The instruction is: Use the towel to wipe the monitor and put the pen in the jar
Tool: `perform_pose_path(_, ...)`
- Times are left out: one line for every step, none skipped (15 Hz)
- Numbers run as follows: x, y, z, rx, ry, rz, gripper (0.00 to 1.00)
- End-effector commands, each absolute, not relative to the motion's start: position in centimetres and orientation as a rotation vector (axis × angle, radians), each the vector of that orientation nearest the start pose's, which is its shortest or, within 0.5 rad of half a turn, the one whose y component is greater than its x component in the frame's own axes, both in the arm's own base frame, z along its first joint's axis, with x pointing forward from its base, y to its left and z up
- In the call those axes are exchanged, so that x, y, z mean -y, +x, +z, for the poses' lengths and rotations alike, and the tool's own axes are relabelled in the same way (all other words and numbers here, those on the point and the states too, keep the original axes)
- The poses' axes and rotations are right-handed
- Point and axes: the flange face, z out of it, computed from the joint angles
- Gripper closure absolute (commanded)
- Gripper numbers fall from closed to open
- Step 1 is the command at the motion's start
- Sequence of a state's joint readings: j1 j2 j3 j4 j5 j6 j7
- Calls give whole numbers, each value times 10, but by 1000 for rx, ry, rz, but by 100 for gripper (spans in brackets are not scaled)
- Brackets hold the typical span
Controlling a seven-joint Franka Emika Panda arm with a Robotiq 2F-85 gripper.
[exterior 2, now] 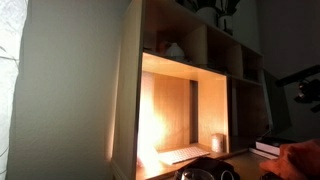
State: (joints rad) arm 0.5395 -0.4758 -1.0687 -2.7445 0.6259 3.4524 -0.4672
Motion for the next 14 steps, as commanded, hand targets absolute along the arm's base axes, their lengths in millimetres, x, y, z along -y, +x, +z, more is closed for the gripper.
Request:
perform_pose_path(255, 340, 366, -1151, -2597, -1307, 0)
perform_pose_path(250, 343, 368, -1131, -2618, -1315, 0)
perform_pose_path(246, 345, 370, -1109, -2637, -1321, 0)
perform_pose_path(241, 348, 372, -1088, -2659, -1326, 0)
perform_pose_path(236, 350, 373, -1065, -2679, -1330, 0)
perform_pose_path(232, 352, 374, -1047, -2698, -1333, 0)
perform_pose_path(226, 354, 373, -1028, -2717, -1330, 0)
perform_pose_path(223, 355, 374, -1010, -2733, -1332, 0)
perform_pose_path(217, 356, 372, -993, -2753, -1322, 0)
perform_pose_path(214, 357, 371, -978, -2769, -1320, 0)
perform_pose_path(209, 362, 367, -960, -2794, -1303, 0)
perform_pose_path(205, 363, 366, -950, -2803, -1300, 0)
perform_pose_path(200, 365, 362, -938, -2821, -1283, 0)
perform_pose_path(196, 367, 360, -925, -2836, -1275, 0)
